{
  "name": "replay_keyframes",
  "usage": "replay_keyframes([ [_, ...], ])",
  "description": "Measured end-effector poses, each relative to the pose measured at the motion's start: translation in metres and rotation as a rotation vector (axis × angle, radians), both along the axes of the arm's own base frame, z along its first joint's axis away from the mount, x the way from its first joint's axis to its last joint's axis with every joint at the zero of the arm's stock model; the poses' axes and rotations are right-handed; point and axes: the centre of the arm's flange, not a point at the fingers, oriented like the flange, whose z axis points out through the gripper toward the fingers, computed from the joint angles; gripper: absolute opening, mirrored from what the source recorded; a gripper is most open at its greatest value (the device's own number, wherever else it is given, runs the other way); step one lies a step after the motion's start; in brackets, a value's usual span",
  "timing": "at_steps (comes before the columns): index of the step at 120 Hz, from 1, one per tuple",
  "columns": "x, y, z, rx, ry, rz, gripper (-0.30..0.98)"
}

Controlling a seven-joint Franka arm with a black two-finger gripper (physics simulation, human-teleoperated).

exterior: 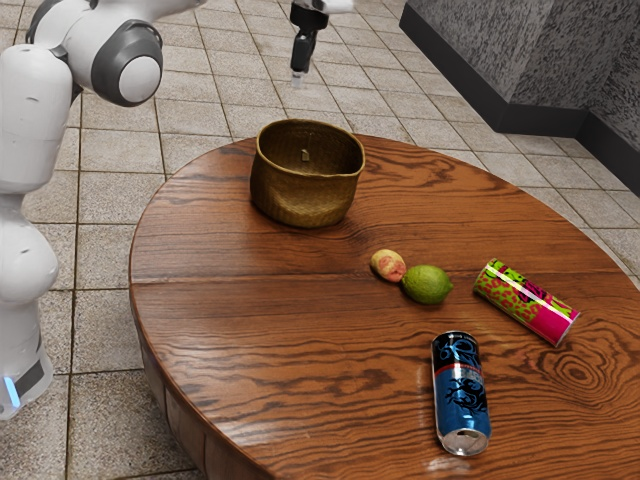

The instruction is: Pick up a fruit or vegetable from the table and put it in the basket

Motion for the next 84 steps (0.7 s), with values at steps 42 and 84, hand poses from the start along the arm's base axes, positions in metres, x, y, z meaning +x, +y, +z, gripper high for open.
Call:
replay_keyframes([
  [42,-0.050,-0.062,0.133,0.078,-0.203,-0.114,0.68],
  [84,0.113,-0.345,-0.038,-0.083,0.084,-0.526,0.68],
])
